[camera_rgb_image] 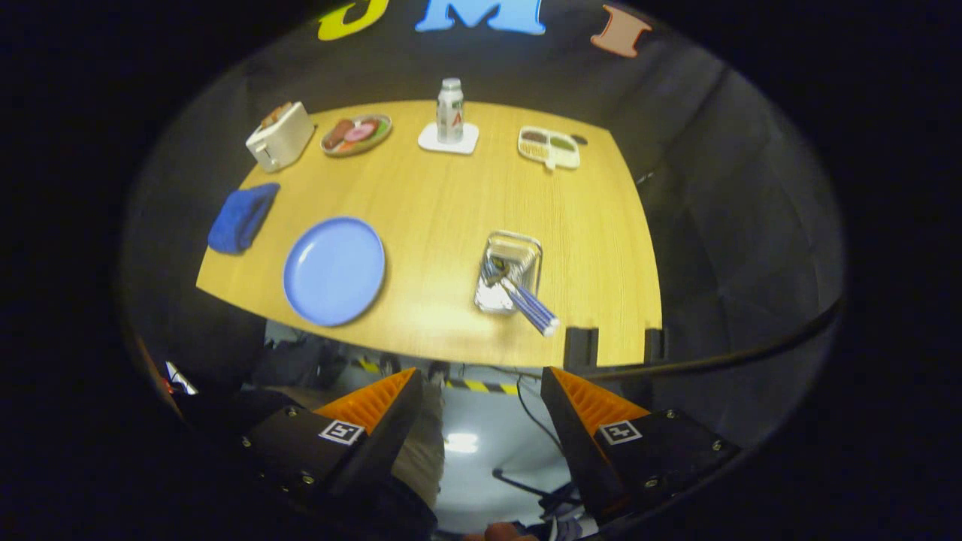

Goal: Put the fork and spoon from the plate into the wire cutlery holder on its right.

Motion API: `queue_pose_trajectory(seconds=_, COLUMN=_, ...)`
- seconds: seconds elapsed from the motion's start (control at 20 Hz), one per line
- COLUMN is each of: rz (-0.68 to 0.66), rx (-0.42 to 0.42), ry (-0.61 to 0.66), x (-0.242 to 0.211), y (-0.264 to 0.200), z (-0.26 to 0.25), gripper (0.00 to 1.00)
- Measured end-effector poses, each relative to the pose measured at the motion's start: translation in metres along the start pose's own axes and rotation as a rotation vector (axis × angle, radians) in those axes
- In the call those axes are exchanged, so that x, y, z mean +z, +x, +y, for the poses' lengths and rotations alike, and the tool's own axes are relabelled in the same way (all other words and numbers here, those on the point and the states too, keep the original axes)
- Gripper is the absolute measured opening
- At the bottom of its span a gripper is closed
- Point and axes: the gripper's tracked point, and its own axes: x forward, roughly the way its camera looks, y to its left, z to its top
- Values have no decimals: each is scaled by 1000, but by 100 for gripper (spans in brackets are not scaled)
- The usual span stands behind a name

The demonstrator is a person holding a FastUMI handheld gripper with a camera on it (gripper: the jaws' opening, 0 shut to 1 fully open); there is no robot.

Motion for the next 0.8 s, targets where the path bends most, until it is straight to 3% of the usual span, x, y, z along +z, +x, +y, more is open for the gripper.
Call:
queue_pose_trajectory(seconds=0.2, rz=-453, rx=1, ry=71, x=65, y=-21, z=24, gripper=98)
queue_pose_trajectory(seconds=0.4, rz=-782, rx=-10, ry=138, x=122, y=-51, z=29, gripper=97)
queue_pose_trajectory(seconds=0.6, rz=-918, rx=-35, ry=88, x=155, y=-54, z=50, gripper=97)
queue_pose_trajectory(seconds=0.8, rz=-963, rx=-35, ry=46, x=163, y=-57, z=68, gripper=97)
